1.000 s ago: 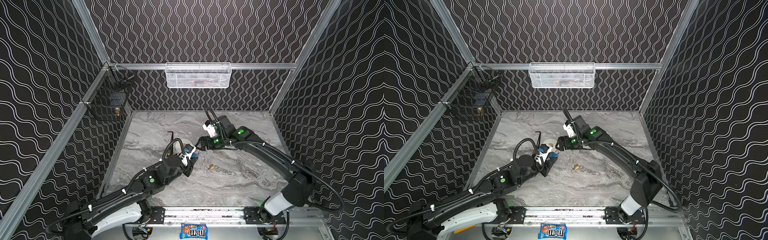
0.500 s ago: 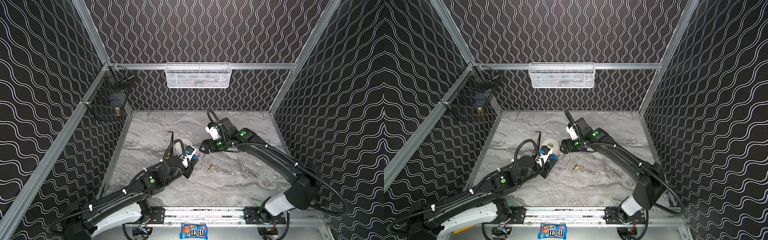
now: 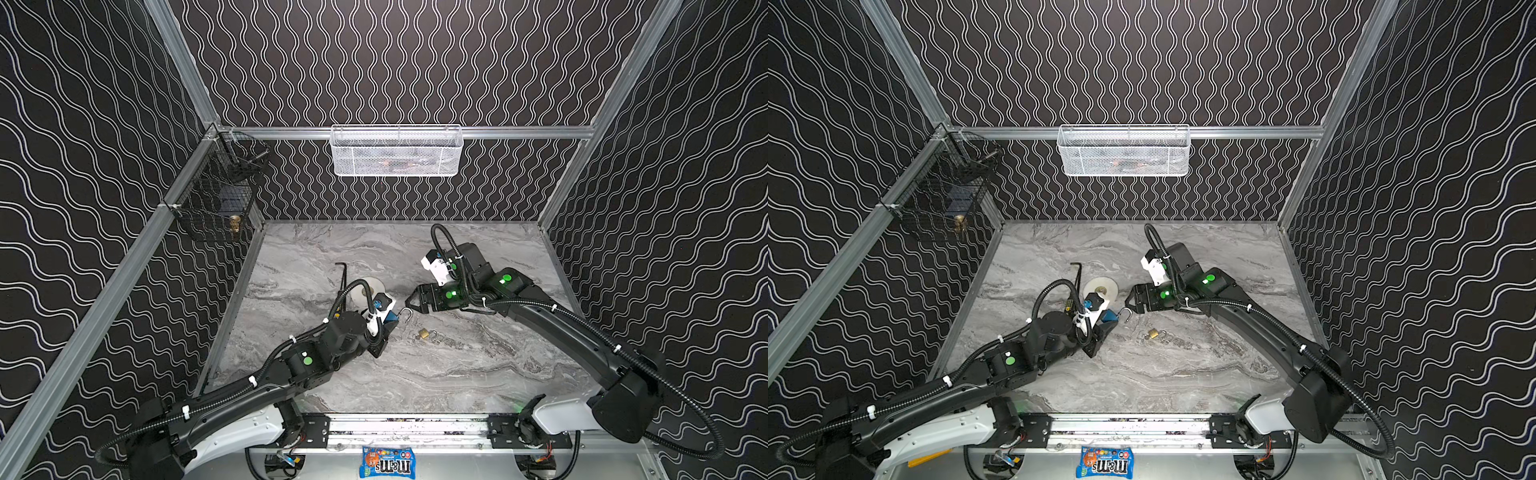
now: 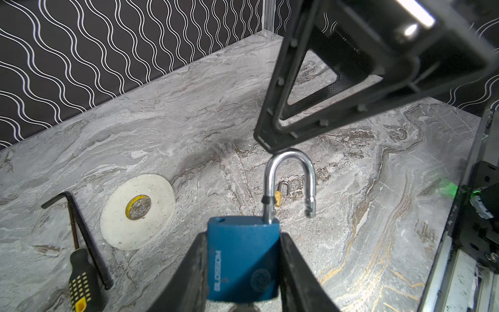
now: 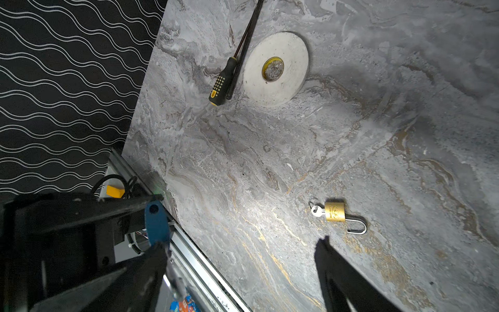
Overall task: Unlock with the key
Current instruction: 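Lower the opened blue padlock toward the table with the left gripper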
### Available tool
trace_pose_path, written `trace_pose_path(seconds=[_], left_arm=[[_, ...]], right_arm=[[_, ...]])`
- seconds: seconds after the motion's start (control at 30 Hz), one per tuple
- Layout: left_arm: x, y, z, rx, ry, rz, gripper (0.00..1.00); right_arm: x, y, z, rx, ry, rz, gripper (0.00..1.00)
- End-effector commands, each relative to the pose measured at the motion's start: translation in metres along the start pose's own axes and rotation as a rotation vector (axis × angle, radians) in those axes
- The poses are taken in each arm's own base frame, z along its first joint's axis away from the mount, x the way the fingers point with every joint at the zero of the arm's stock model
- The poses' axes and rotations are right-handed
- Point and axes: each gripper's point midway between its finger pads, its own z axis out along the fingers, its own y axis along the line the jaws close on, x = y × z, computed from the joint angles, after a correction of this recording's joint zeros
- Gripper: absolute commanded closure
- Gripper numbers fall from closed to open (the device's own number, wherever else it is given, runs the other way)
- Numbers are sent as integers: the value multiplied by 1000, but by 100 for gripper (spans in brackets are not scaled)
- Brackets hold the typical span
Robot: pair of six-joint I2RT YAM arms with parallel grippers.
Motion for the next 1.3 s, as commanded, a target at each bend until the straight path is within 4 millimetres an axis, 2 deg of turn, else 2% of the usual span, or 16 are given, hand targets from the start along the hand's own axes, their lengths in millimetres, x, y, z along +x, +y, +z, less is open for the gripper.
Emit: trace_pose_path(seconds=[0.0, 0.2, 0.43, 0.53, 0.67, 0.8, 1.07, 1.27], left_arm=[[-30, 0, -1, -1, -108, -8, 100], [-18, -6, 9, 22, -40, 7, 100], [17, -25, 19, 68, 134, -10, 100], [31, -35, 22, 68, 188, -16, 100], [59, -54, 27, 63, 297, -10, 100], [88, -70, 30, 50, 400, 15, 100], [136, -88, 37, 12, 562, 71, 100], [153, -87, 41, 1, 595, 66, 98]], right_arm=[[9, 7, -4, -50, 21, 6, 13], [16, -20, -16, 12, -5, 75, 13], [42, -54, -16, 56, -84, 160, 13], [48, -59, -20, 54, -135, 150, 13], [57, -80, -26, 114, -176, 224, 13], [71, -100, -23, 164, -154, 303, 13], [86, -116, -12, 140, -175, 397, 13], [97, -127, -8, 159, -154, 435, 13]])
